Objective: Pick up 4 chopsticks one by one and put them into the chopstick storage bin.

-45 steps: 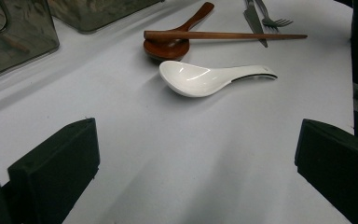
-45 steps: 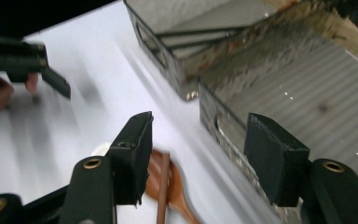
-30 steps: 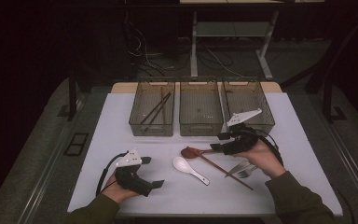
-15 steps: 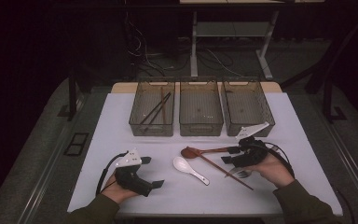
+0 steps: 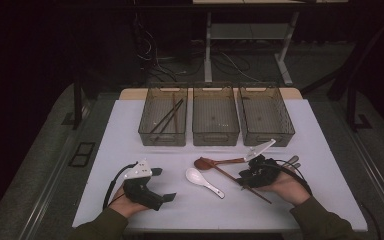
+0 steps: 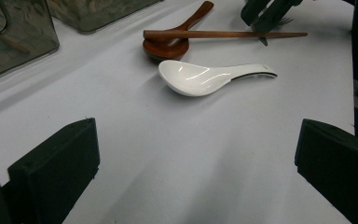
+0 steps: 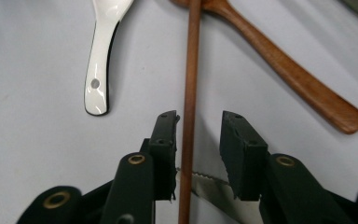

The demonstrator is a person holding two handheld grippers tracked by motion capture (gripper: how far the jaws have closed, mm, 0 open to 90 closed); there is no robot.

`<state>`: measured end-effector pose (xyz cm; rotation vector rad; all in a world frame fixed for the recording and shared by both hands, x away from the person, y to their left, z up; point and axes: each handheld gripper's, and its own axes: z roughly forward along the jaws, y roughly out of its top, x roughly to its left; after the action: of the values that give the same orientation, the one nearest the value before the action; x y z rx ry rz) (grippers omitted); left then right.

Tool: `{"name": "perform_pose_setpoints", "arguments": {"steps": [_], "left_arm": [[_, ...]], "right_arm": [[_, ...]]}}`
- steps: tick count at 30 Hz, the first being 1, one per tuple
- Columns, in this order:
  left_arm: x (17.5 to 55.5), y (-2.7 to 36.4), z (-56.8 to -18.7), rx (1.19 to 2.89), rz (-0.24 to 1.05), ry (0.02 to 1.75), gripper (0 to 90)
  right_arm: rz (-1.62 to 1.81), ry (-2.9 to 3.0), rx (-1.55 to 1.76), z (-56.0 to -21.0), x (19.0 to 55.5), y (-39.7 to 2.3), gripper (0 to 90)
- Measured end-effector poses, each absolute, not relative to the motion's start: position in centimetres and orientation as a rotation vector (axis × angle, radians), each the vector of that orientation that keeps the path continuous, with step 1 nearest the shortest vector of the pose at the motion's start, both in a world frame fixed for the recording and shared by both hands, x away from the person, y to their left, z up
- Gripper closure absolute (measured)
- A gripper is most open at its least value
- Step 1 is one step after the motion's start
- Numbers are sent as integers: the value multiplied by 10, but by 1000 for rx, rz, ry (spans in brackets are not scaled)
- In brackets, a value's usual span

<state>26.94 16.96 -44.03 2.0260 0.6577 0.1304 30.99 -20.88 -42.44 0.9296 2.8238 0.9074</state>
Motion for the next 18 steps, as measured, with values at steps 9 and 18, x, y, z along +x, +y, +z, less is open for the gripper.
{"name": "perform_pose_setpoints", "arguments": {"steps": [9,18], "left_arm": [[269,170,-440,2028,129,657,0],[269,169,-440,2030,130,655,0]], "right_arm": [[856,2853,897,-431,308,-201,741],[823,2854,859,-432,307,-198,786]]}}
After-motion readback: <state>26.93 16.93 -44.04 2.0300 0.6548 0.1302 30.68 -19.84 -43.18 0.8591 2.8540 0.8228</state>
